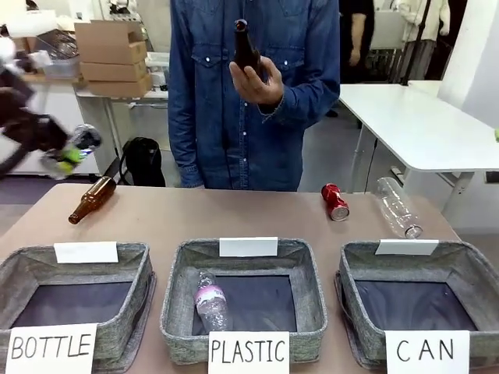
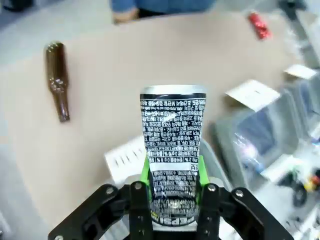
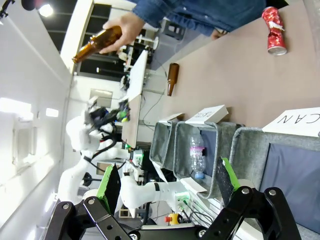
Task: Sort the can waste into the basket.
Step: Pick up the can waste from the table and place it in the right Fabric basket.
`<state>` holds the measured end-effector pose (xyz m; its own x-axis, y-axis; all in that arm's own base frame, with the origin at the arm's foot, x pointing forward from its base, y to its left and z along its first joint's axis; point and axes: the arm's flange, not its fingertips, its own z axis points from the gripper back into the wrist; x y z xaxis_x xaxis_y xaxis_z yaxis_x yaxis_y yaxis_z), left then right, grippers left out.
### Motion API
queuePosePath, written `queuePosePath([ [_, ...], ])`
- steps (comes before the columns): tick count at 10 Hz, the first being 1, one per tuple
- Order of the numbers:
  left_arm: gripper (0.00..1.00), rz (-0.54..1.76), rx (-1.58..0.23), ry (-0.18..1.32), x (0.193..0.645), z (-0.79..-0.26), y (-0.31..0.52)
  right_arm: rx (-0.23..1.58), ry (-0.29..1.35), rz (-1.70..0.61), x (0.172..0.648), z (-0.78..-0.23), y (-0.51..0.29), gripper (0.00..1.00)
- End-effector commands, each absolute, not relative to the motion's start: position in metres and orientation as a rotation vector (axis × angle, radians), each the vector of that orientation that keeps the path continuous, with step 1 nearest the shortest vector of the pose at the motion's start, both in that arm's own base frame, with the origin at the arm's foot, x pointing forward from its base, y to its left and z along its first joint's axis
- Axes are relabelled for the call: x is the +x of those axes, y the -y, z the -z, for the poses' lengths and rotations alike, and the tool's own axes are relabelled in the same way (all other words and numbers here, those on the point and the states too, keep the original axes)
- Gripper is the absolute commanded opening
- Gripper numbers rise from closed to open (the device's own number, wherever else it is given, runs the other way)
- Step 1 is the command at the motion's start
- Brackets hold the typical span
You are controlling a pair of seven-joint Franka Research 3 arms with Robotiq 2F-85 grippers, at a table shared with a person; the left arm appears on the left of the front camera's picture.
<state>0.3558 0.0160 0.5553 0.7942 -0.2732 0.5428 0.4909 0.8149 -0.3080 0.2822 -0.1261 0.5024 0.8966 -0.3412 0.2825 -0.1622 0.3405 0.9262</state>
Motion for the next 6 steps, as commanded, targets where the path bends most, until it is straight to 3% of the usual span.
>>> queuePosePath([
  [1, 0.0, 0.477, -0.623, 0.532, 0.25, -0.583, -0.056, 1.248, 0.503, 0.101, 0.285, -0.503, 0.126, 1.0],
  [3, 0.0, 0.576, -0.806, 0.514, 0.228, -0.583, -0.064, 1.248, 0.503, 0.101, 0.285, -0.503, 0.126, 1.0],
  [4, 0.0, 0.522, -0.657, 0.527, 0.251, -0.58, -0.052, 1.248, 0.503, 0.101, 0.285, -0.503, 0.126, 1.0],
  [6, 0.0, 0.522, -0.657, 0.527, 0.251, -0.58, -0.052, 1.248, 0.503, 0.101, 0.285, -0.503, 0.126, 1.0],
])
